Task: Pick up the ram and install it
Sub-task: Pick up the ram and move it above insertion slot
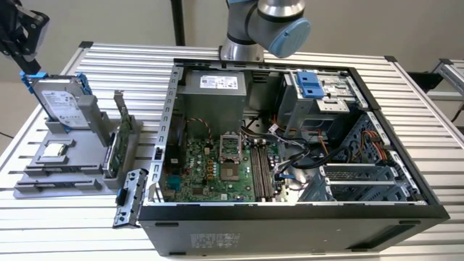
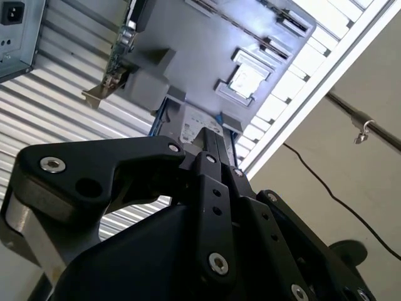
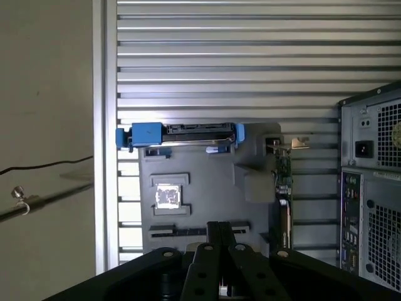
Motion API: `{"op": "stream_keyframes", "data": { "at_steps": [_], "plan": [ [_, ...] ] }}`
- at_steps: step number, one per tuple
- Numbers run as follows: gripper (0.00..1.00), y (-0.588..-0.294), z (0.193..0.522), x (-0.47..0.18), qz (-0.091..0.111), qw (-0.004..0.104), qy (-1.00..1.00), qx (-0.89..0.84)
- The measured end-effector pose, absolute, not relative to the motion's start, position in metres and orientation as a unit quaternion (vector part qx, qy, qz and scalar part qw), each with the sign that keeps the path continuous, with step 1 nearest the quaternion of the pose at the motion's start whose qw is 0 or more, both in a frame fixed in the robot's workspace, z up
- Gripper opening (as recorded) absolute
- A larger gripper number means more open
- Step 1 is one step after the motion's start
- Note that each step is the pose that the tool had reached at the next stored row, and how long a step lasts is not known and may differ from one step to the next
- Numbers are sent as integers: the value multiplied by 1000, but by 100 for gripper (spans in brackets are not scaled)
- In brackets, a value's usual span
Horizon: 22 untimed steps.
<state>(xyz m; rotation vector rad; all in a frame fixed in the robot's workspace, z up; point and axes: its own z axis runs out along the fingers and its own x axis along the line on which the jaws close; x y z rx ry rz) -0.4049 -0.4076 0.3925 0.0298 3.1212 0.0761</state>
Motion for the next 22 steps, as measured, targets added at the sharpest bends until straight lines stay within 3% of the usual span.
{"op": "stream_keyframes", "data": {
  "at_steps": [22],
  "plan": [
    [0,-431,393,-405,24,10,1000,9]
  ]
}}
